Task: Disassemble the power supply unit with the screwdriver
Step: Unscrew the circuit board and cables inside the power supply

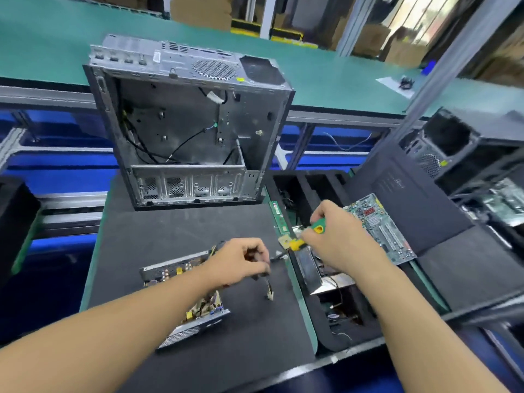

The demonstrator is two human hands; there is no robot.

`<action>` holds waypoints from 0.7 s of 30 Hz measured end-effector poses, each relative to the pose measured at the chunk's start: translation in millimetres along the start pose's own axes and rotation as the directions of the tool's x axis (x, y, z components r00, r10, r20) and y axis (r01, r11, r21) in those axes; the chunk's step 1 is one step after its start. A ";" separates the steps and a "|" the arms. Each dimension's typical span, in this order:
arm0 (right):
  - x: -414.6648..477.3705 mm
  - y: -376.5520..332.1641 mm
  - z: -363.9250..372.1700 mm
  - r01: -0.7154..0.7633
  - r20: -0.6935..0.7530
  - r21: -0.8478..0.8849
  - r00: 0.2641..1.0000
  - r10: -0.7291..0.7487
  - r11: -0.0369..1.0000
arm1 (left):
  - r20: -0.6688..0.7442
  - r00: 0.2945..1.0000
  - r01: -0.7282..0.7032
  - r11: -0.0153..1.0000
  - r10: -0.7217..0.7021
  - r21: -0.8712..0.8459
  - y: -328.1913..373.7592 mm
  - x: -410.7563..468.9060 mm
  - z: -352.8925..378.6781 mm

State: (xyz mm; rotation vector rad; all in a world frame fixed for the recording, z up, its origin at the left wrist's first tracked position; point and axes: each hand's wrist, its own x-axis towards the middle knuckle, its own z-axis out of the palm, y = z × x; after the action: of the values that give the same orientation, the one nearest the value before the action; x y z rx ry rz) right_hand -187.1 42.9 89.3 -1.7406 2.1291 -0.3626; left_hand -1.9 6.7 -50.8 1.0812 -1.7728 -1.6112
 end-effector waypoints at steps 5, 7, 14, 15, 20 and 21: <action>-9.2 56.7 -30.1 -0.073 -0.069 0.017 0.995 0.074 0.997 | 0.081 0.990 0.122 0.986 -0.113 -0.112 9.6 26.2 71.6; -13.3 79.7 -37.0 -0.095 -0.084 0.016 0.992 0.096 0.995 | 0.081 0.976 0.210 0.965 -0.200 -0.154 9.8 35.0 100.6; -32.6 143.5 -65.0 -0.149 -0.117 0.090 0.980 0.159 0.985 | 0.034 0.801 0.569 0.743 -0.597 -0.354 -5.3 52.8 186.4; -35.0 150.4 -69.0 -0.152 -0.119 0.092 0.979 0.163 0.984 | 0.007 0.773 0.591 0.715 -0.635 -0.374 -8.1 55.9 195.8; -39.9 186.3 -83.3 -0.162 -0.094 0.096 0.981 0.171 0.982 | -0.079 0.675 0.617 0.620 -0.733 -0.485 -16.1 71.8 227.9; -39.3 192.6 -84.6 -0.161 -0.076 0.094 0.983 0.169 0.982 | -0.095 0.664 0.616 0.614 -0.742 -0.493 -17.8 74.5 231.0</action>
State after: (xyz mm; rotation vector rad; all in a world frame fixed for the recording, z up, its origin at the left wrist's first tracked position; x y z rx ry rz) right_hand -387.4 118.2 89.3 -1.5132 2.2618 -0.4821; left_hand -224.8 77.9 -117.4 1.7945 -0.7391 -1.9928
